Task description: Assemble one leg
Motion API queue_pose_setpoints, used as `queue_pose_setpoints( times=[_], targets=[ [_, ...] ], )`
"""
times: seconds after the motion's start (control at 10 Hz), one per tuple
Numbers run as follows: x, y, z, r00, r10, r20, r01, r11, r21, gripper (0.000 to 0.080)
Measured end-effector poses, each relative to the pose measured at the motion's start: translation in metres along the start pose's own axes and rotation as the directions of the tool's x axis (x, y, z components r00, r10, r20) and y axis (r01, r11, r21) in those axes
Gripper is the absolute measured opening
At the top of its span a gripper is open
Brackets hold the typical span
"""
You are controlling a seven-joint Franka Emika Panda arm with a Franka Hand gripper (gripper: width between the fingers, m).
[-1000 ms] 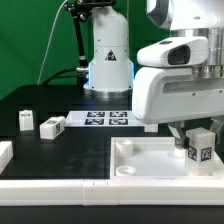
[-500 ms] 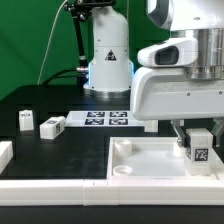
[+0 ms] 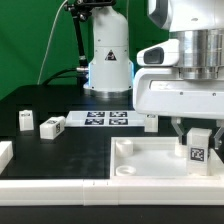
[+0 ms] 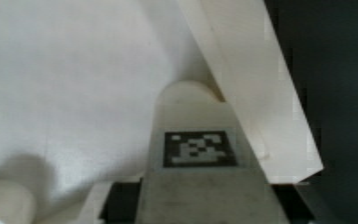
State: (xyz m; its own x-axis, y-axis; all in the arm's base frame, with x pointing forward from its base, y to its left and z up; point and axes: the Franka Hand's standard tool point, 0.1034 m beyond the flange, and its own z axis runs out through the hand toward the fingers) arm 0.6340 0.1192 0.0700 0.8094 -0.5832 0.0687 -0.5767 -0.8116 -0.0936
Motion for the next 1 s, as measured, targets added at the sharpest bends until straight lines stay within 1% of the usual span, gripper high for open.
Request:
queue_pose_setpoints(
  times=[0.1, 0.3, 0.5, 0.6, 0.7, 0.8, 0.9, 1.0],
  targets=[
    [-0.0003, 0.0000, 0.0000, 0.996, 0.090, 0.000, -0.090, 0.996, -0.002, 0.0291],
    [-0.0007, -0.0001, 0.0000, 0.956, 0.293, -0.003, -0.293, 0.956, -0.004, 0.0291],
    [-0.0009, -0.0003, 0.0000, 0.936, 0.353, -0.002, -0.353, 0.936, -0.003, 0.0292],
    [-0.0011, -0.0005, 0.0001, 0.947, 0.322, -0.002, -0.322, 0.947, -0.003, 0.0292],
    [-0.0013, -0.0008, 0.0001, 0.956, 0.294, -0.002, -0.294, 0.956, -0.003, 0.0466],
    [-0.0020, -0.0015, 0.0001, 0.962, 0.273, -0.001, -0.273, 0.962, -0.002, 0.0586],
    [-0.0024, -0.0017, 0.0003, 0.989, 0.145, -0.001, -0.145, 0.989, -0.003, 0.0630],
    [-0.0035, -0.0026, 0.0005, 0.999, 0.034, 0.000, -0.034, 0.999, -0.002, 0.0630]
  ],
)
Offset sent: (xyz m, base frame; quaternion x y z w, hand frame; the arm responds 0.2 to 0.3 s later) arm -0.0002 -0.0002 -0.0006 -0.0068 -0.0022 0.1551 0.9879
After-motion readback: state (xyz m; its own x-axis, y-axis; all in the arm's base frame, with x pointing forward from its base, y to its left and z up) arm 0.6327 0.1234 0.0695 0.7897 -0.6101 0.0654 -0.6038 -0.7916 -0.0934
